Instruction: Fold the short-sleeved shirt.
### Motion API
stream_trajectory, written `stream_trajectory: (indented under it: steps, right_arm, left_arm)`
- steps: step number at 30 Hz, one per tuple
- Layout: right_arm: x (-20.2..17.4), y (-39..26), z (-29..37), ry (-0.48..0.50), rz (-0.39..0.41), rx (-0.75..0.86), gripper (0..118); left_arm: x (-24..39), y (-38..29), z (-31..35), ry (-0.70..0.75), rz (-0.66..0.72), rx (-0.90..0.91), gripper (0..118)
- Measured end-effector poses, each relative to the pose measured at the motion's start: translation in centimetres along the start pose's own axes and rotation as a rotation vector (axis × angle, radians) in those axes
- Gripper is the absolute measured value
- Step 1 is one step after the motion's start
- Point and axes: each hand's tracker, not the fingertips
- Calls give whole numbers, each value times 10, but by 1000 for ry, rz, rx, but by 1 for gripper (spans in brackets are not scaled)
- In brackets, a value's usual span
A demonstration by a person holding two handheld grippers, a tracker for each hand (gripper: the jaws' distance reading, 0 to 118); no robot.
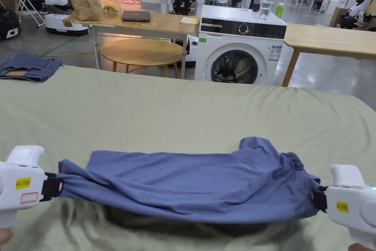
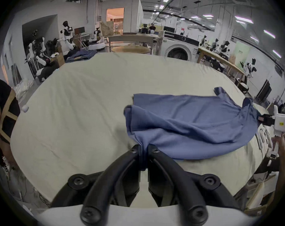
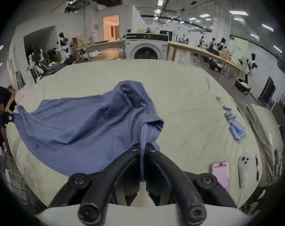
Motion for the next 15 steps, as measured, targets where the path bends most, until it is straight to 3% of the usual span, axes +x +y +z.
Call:
stream_trajectory:
  steps: [9, 15]
  right_arm:
    - [-5, -79, 49, 2, 13, -123, 3]
    - [-19, -142, 33, -35, 34, -240, 3]
  left_arm:
    - [-30, -65, 17, -25, 16, -80, 2]
    - [-30, -117, 1, 3, -13, -167, 2]
